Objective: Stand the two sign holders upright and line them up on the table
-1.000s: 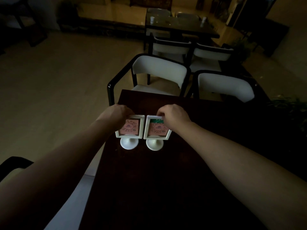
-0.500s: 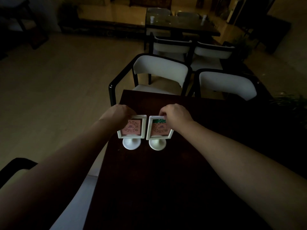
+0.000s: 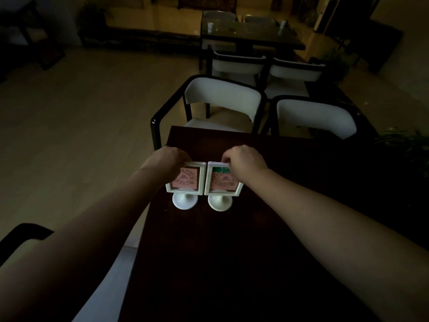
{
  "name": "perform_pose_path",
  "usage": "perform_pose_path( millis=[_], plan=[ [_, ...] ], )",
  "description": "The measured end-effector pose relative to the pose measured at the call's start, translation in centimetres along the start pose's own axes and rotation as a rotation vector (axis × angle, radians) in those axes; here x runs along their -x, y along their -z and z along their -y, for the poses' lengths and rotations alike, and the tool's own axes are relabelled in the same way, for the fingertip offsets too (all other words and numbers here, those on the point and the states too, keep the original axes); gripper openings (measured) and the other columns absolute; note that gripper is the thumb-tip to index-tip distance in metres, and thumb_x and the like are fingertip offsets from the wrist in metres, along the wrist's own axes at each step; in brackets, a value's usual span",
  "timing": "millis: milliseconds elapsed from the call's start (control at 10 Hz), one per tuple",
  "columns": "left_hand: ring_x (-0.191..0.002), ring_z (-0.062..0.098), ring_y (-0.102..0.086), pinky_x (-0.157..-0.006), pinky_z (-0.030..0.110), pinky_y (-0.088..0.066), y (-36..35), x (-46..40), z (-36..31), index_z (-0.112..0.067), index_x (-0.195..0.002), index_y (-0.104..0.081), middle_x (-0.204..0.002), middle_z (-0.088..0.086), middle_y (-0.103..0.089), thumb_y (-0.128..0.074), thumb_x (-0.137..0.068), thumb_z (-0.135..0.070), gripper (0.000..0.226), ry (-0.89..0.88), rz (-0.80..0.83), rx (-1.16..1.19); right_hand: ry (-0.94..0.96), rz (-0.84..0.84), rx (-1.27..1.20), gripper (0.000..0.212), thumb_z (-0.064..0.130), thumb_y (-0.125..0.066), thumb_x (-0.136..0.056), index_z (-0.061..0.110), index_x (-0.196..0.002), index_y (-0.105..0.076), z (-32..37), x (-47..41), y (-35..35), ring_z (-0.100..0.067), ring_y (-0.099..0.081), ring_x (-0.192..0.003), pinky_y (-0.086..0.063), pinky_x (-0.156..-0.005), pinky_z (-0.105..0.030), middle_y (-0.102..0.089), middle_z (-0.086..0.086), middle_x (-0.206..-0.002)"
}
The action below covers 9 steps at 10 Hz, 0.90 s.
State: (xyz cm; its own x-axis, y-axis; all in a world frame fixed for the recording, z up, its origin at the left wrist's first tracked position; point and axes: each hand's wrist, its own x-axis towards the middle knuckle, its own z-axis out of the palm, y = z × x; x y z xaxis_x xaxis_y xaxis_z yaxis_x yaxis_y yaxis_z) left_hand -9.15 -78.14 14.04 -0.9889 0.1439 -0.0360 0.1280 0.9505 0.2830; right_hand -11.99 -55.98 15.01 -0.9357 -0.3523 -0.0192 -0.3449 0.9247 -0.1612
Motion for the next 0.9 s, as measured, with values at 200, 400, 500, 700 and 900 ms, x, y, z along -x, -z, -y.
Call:
perform_pose_path(
  millis=[200, 400, 500, 700, 900],
  plan=[
    [-0.101, 0.018, -0.064, -0.072, 0.026, -0.048, -0.2, 0.3, -0.1, -0.021, -0.120, -0.069, -0.114, 0.002, -0.070, -0.053, -0.097, -0.008, 0.031, 0.010, -0.015, 0.020, -0.016, 0.010, 0.002, 0.027, 0.012, -0.070, -0.087, 0.025, -0.111, -0.071, 0.2, 0.2, 0.0, -0.022, -0.064, -0.092, -0.055, -0.069, -0.035, -0.069, -0.003, -0.102],
    [-0.104, 0.019, -0.064, -0.074, 0.028, -0.050, -0.4, 0.2, 0.0, -0.023, -0.121, -0.068, -0.117, 0.002, -0.069, -0.054, -0.095, -0.006, 0.035, 0.033, -0.018, 0.018, 0.010, 0.030, 0.039, 0.030, 0.010, -0.073, -0.083, 0.025, -0.109, -0.073, 0.3, 0.1, -0.1, -0.026, -0.064, -0.092, -0.046, -0.063, -0.034, -0.069, -0.004, -0.101],
    [-0.105, 0.019, -0.064, -0.076, 0.029, -0.051, -0.7, 0.2, 0.3, -0.024, -0.124, -0.066, -0.119, 0.004, -0.068, -0.055, -0.097, -0.010, 0.033, 0.041, -0.020, 0.048, 0.039, 0.015, 0.039, 0.031, 0.011, -0.072, -0.084, 0.024, -0.112, -0.071, 0.0, 0.2, -0.3, -0.026, -0.062, -0.095, -0.043, -0.064, -0.034, -0.067, -0.003, -0.104],
    [-0.123, 0.028, -0.053, -0.094, 0.040, -0.048, -1.3, 0.8, 0.5, -0.026, -0.146, -0.043, -0.139, 0.010, -0.056, -0.067, -0.092, -0.027, 0.060, 0.019, -0.047, 0.022, 0.067, -0.007, -0.016, 0.053, 0.011, -0.067, -0.089, 0.022, -0.139, -0.052, -1.1, 1.0, -0.5, -0.027, -0.054, -0.116, -0.051, -0.084, -0.043, -0.057, -0.005, -0.129],
    [-0.143, 0.032, -0.032, -0.112, 0.049, -0.032, -0.8, 2.1, -0.8, -0.027, -0.153, -0.027, -0.156, 0.009, -0.038, -0.065, -0.085, -0.056, 0.083, -0.047, -0.147, -0.071, 0.085, -0.027, -0.085, 0.079, 0.038, -0.071, -0.088, 0.026, -0.154, -0.030, -2.1, 3.6, 0.9, -0.028, -0.041, -0.135, -0.044, -0.100, -0.046, -0.038, -0.006, -0.155]
  ],
)
